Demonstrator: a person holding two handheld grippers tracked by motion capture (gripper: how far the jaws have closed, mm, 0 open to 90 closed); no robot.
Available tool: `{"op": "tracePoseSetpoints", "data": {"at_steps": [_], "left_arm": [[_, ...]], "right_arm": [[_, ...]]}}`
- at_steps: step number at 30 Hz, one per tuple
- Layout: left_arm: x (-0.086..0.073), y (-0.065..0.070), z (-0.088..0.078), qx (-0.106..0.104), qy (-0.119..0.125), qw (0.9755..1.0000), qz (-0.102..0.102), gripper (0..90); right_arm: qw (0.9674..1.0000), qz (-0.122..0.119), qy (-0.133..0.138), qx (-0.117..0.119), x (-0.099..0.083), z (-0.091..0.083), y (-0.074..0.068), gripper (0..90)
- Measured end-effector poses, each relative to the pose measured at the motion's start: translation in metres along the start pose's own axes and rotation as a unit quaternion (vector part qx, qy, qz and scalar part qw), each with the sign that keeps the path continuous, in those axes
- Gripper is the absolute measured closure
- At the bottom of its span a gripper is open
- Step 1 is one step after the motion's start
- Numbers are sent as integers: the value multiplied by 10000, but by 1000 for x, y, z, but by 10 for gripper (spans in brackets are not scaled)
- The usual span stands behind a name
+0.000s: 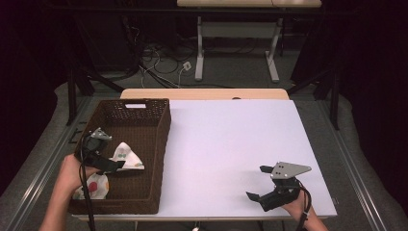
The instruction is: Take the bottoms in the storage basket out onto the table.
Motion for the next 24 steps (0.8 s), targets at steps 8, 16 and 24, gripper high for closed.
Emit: {"op": "tracePoseSetpoints", "data": {"at_steps": [8, 16, 24], "left_arm": [[-7, -8, 10, 197, -426, 9989, -24, 8], [-13, -9, 17, 234, -699, 9973, 81, 19], [-17, -11, 21, 231, -893, 9957, 124, 23]], "right_arm": [[10000, 22, -3, 5, 0, 0, 0, 4], [10000, 16, -8, -21, 0, 0, 1, 4], [10000, 15, 4, -20, 0, 0, 1, 4]]}}
Point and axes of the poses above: each handheld gripper's, and its own axes: z roughly forward along the jaws, x roughly out of its top, y roughly to its right, the point moved 10 cm from there along z, roughly forward along the jaws, and after that the axes turned 13 degrees about -z, right-handed, at the moved point
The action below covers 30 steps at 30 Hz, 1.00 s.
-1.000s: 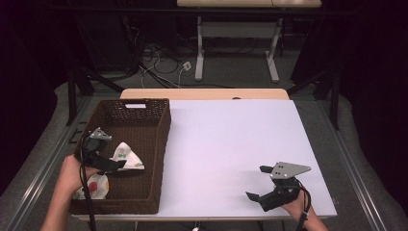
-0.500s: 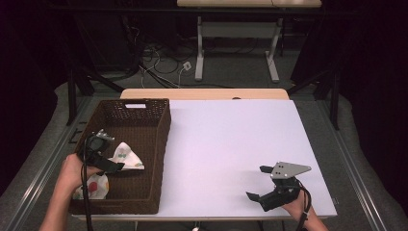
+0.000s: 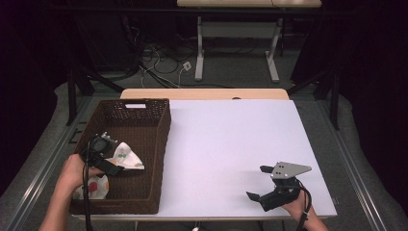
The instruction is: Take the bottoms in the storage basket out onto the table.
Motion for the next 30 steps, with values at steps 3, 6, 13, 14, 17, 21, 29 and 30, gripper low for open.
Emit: {"op": "tracePoseSetpoints", "data": {"at_steps": [3, 6, 13, 14, 17, 21, 29, 30], "left_arm": [[-2, -1, 4, 36, -147, 9999, 35, 30], [-4, -2, 7, 75, -246, 9996, 71, 54], [-7, -4, 11, 188, -421, 9988, 134, 108], [-7, -4, 11, 188, -421, 9988, 134, 109], [-8, -5, 14, 216, -519, 9983, 163, 131], [-10, -7, 18, 334, -658, 9971, 200, 152], [-13, -11, 24, 488, -739, 9960, 109, 238], [-13, -12, 24, 505, -743, 9959, 119, 275]], "right_arm": [[10000, 11, -13, 3, 0, 0, 0, 4], [10000, 10, 5, 0, 0, 0, 0, 4], [10000, 1, -21, 23, 0, 0, 0, 4], [10000, 1, -21, 23, 0, 0, 0, 4], [10000, 9, 34, 21, 0, 1, 0, 4], [10000, 4, 8, 21, 0, 1, 0, 4], [10000, 5, 12, 24, 0, 1, 0, 4], [10000, 5, -15, 36, -1, 1, 0, 4]]}}
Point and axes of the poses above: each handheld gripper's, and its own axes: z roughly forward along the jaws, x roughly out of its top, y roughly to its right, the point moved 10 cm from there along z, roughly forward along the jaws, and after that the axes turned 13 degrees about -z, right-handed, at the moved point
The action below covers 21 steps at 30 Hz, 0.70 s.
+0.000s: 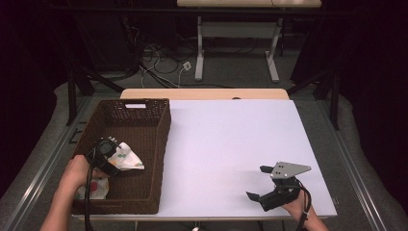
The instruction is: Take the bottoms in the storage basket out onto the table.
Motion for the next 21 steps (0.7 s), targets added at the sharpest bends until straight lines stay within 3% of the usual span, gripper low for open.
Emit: {"op": "tracePoseSetpoints", "data": {"at_steps": [7, 12, 14, 21], "left_arm": [[-1, -2, 5, 188, -62, 9997, -150, 406], [-2, -4, 7, 280, -127, 9994, -154, 498], [-3, -4, 7, 291, -129, 9993, -179, 580], [-2, -7, 7, 421, -92, 9990, -130, 690]], "right_arm": [[10000, 13, 20, -10, 0, 0, 0, 5], [10000, -9, -11, -5, 0, 0, 0, 5], [10000, -13, -17, -1, 0, 0, 0, 6], [10000, -1, -38, -17, 0, 0, 0, 6]]}}
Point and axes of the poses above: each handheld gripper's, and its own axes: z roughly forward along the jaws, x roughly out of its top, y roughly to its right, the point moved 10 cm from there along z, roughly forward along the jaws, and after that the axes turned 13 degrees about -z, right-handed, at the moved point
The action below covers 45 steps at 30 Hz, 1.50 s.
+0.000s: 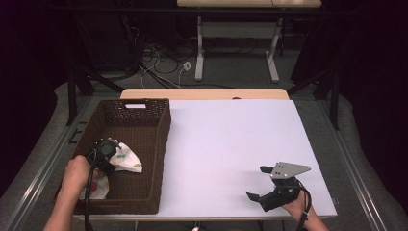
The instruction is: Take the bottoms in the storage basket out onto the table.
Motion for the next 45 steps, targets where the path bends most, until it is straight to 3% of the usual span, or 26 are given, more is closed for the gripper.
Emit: {"op": "tracePoseSetpoints", "data": {"at_steps": [3, 21, 36, 45], "left_arm": [[0, 0, -1, -22, 50, 10000, 26, 744], [0, 0, -5, -116, 146, 9998, 17, 752], [2, 4, -19, -204, 326, 9989, 257, 757], [6, 7, -33, -240, 584, 9971, 419, 757]], "right_arm": [[10000, -5, 33, -5, 1, 0, 0, 6], [10000, -8, -6, -3, 0, 0, 0, 6], [10000, -10, 2, 7, 0, 0, 0, 7], [10000, -3, -19, 13, -1, 0, 0, 8]]}}
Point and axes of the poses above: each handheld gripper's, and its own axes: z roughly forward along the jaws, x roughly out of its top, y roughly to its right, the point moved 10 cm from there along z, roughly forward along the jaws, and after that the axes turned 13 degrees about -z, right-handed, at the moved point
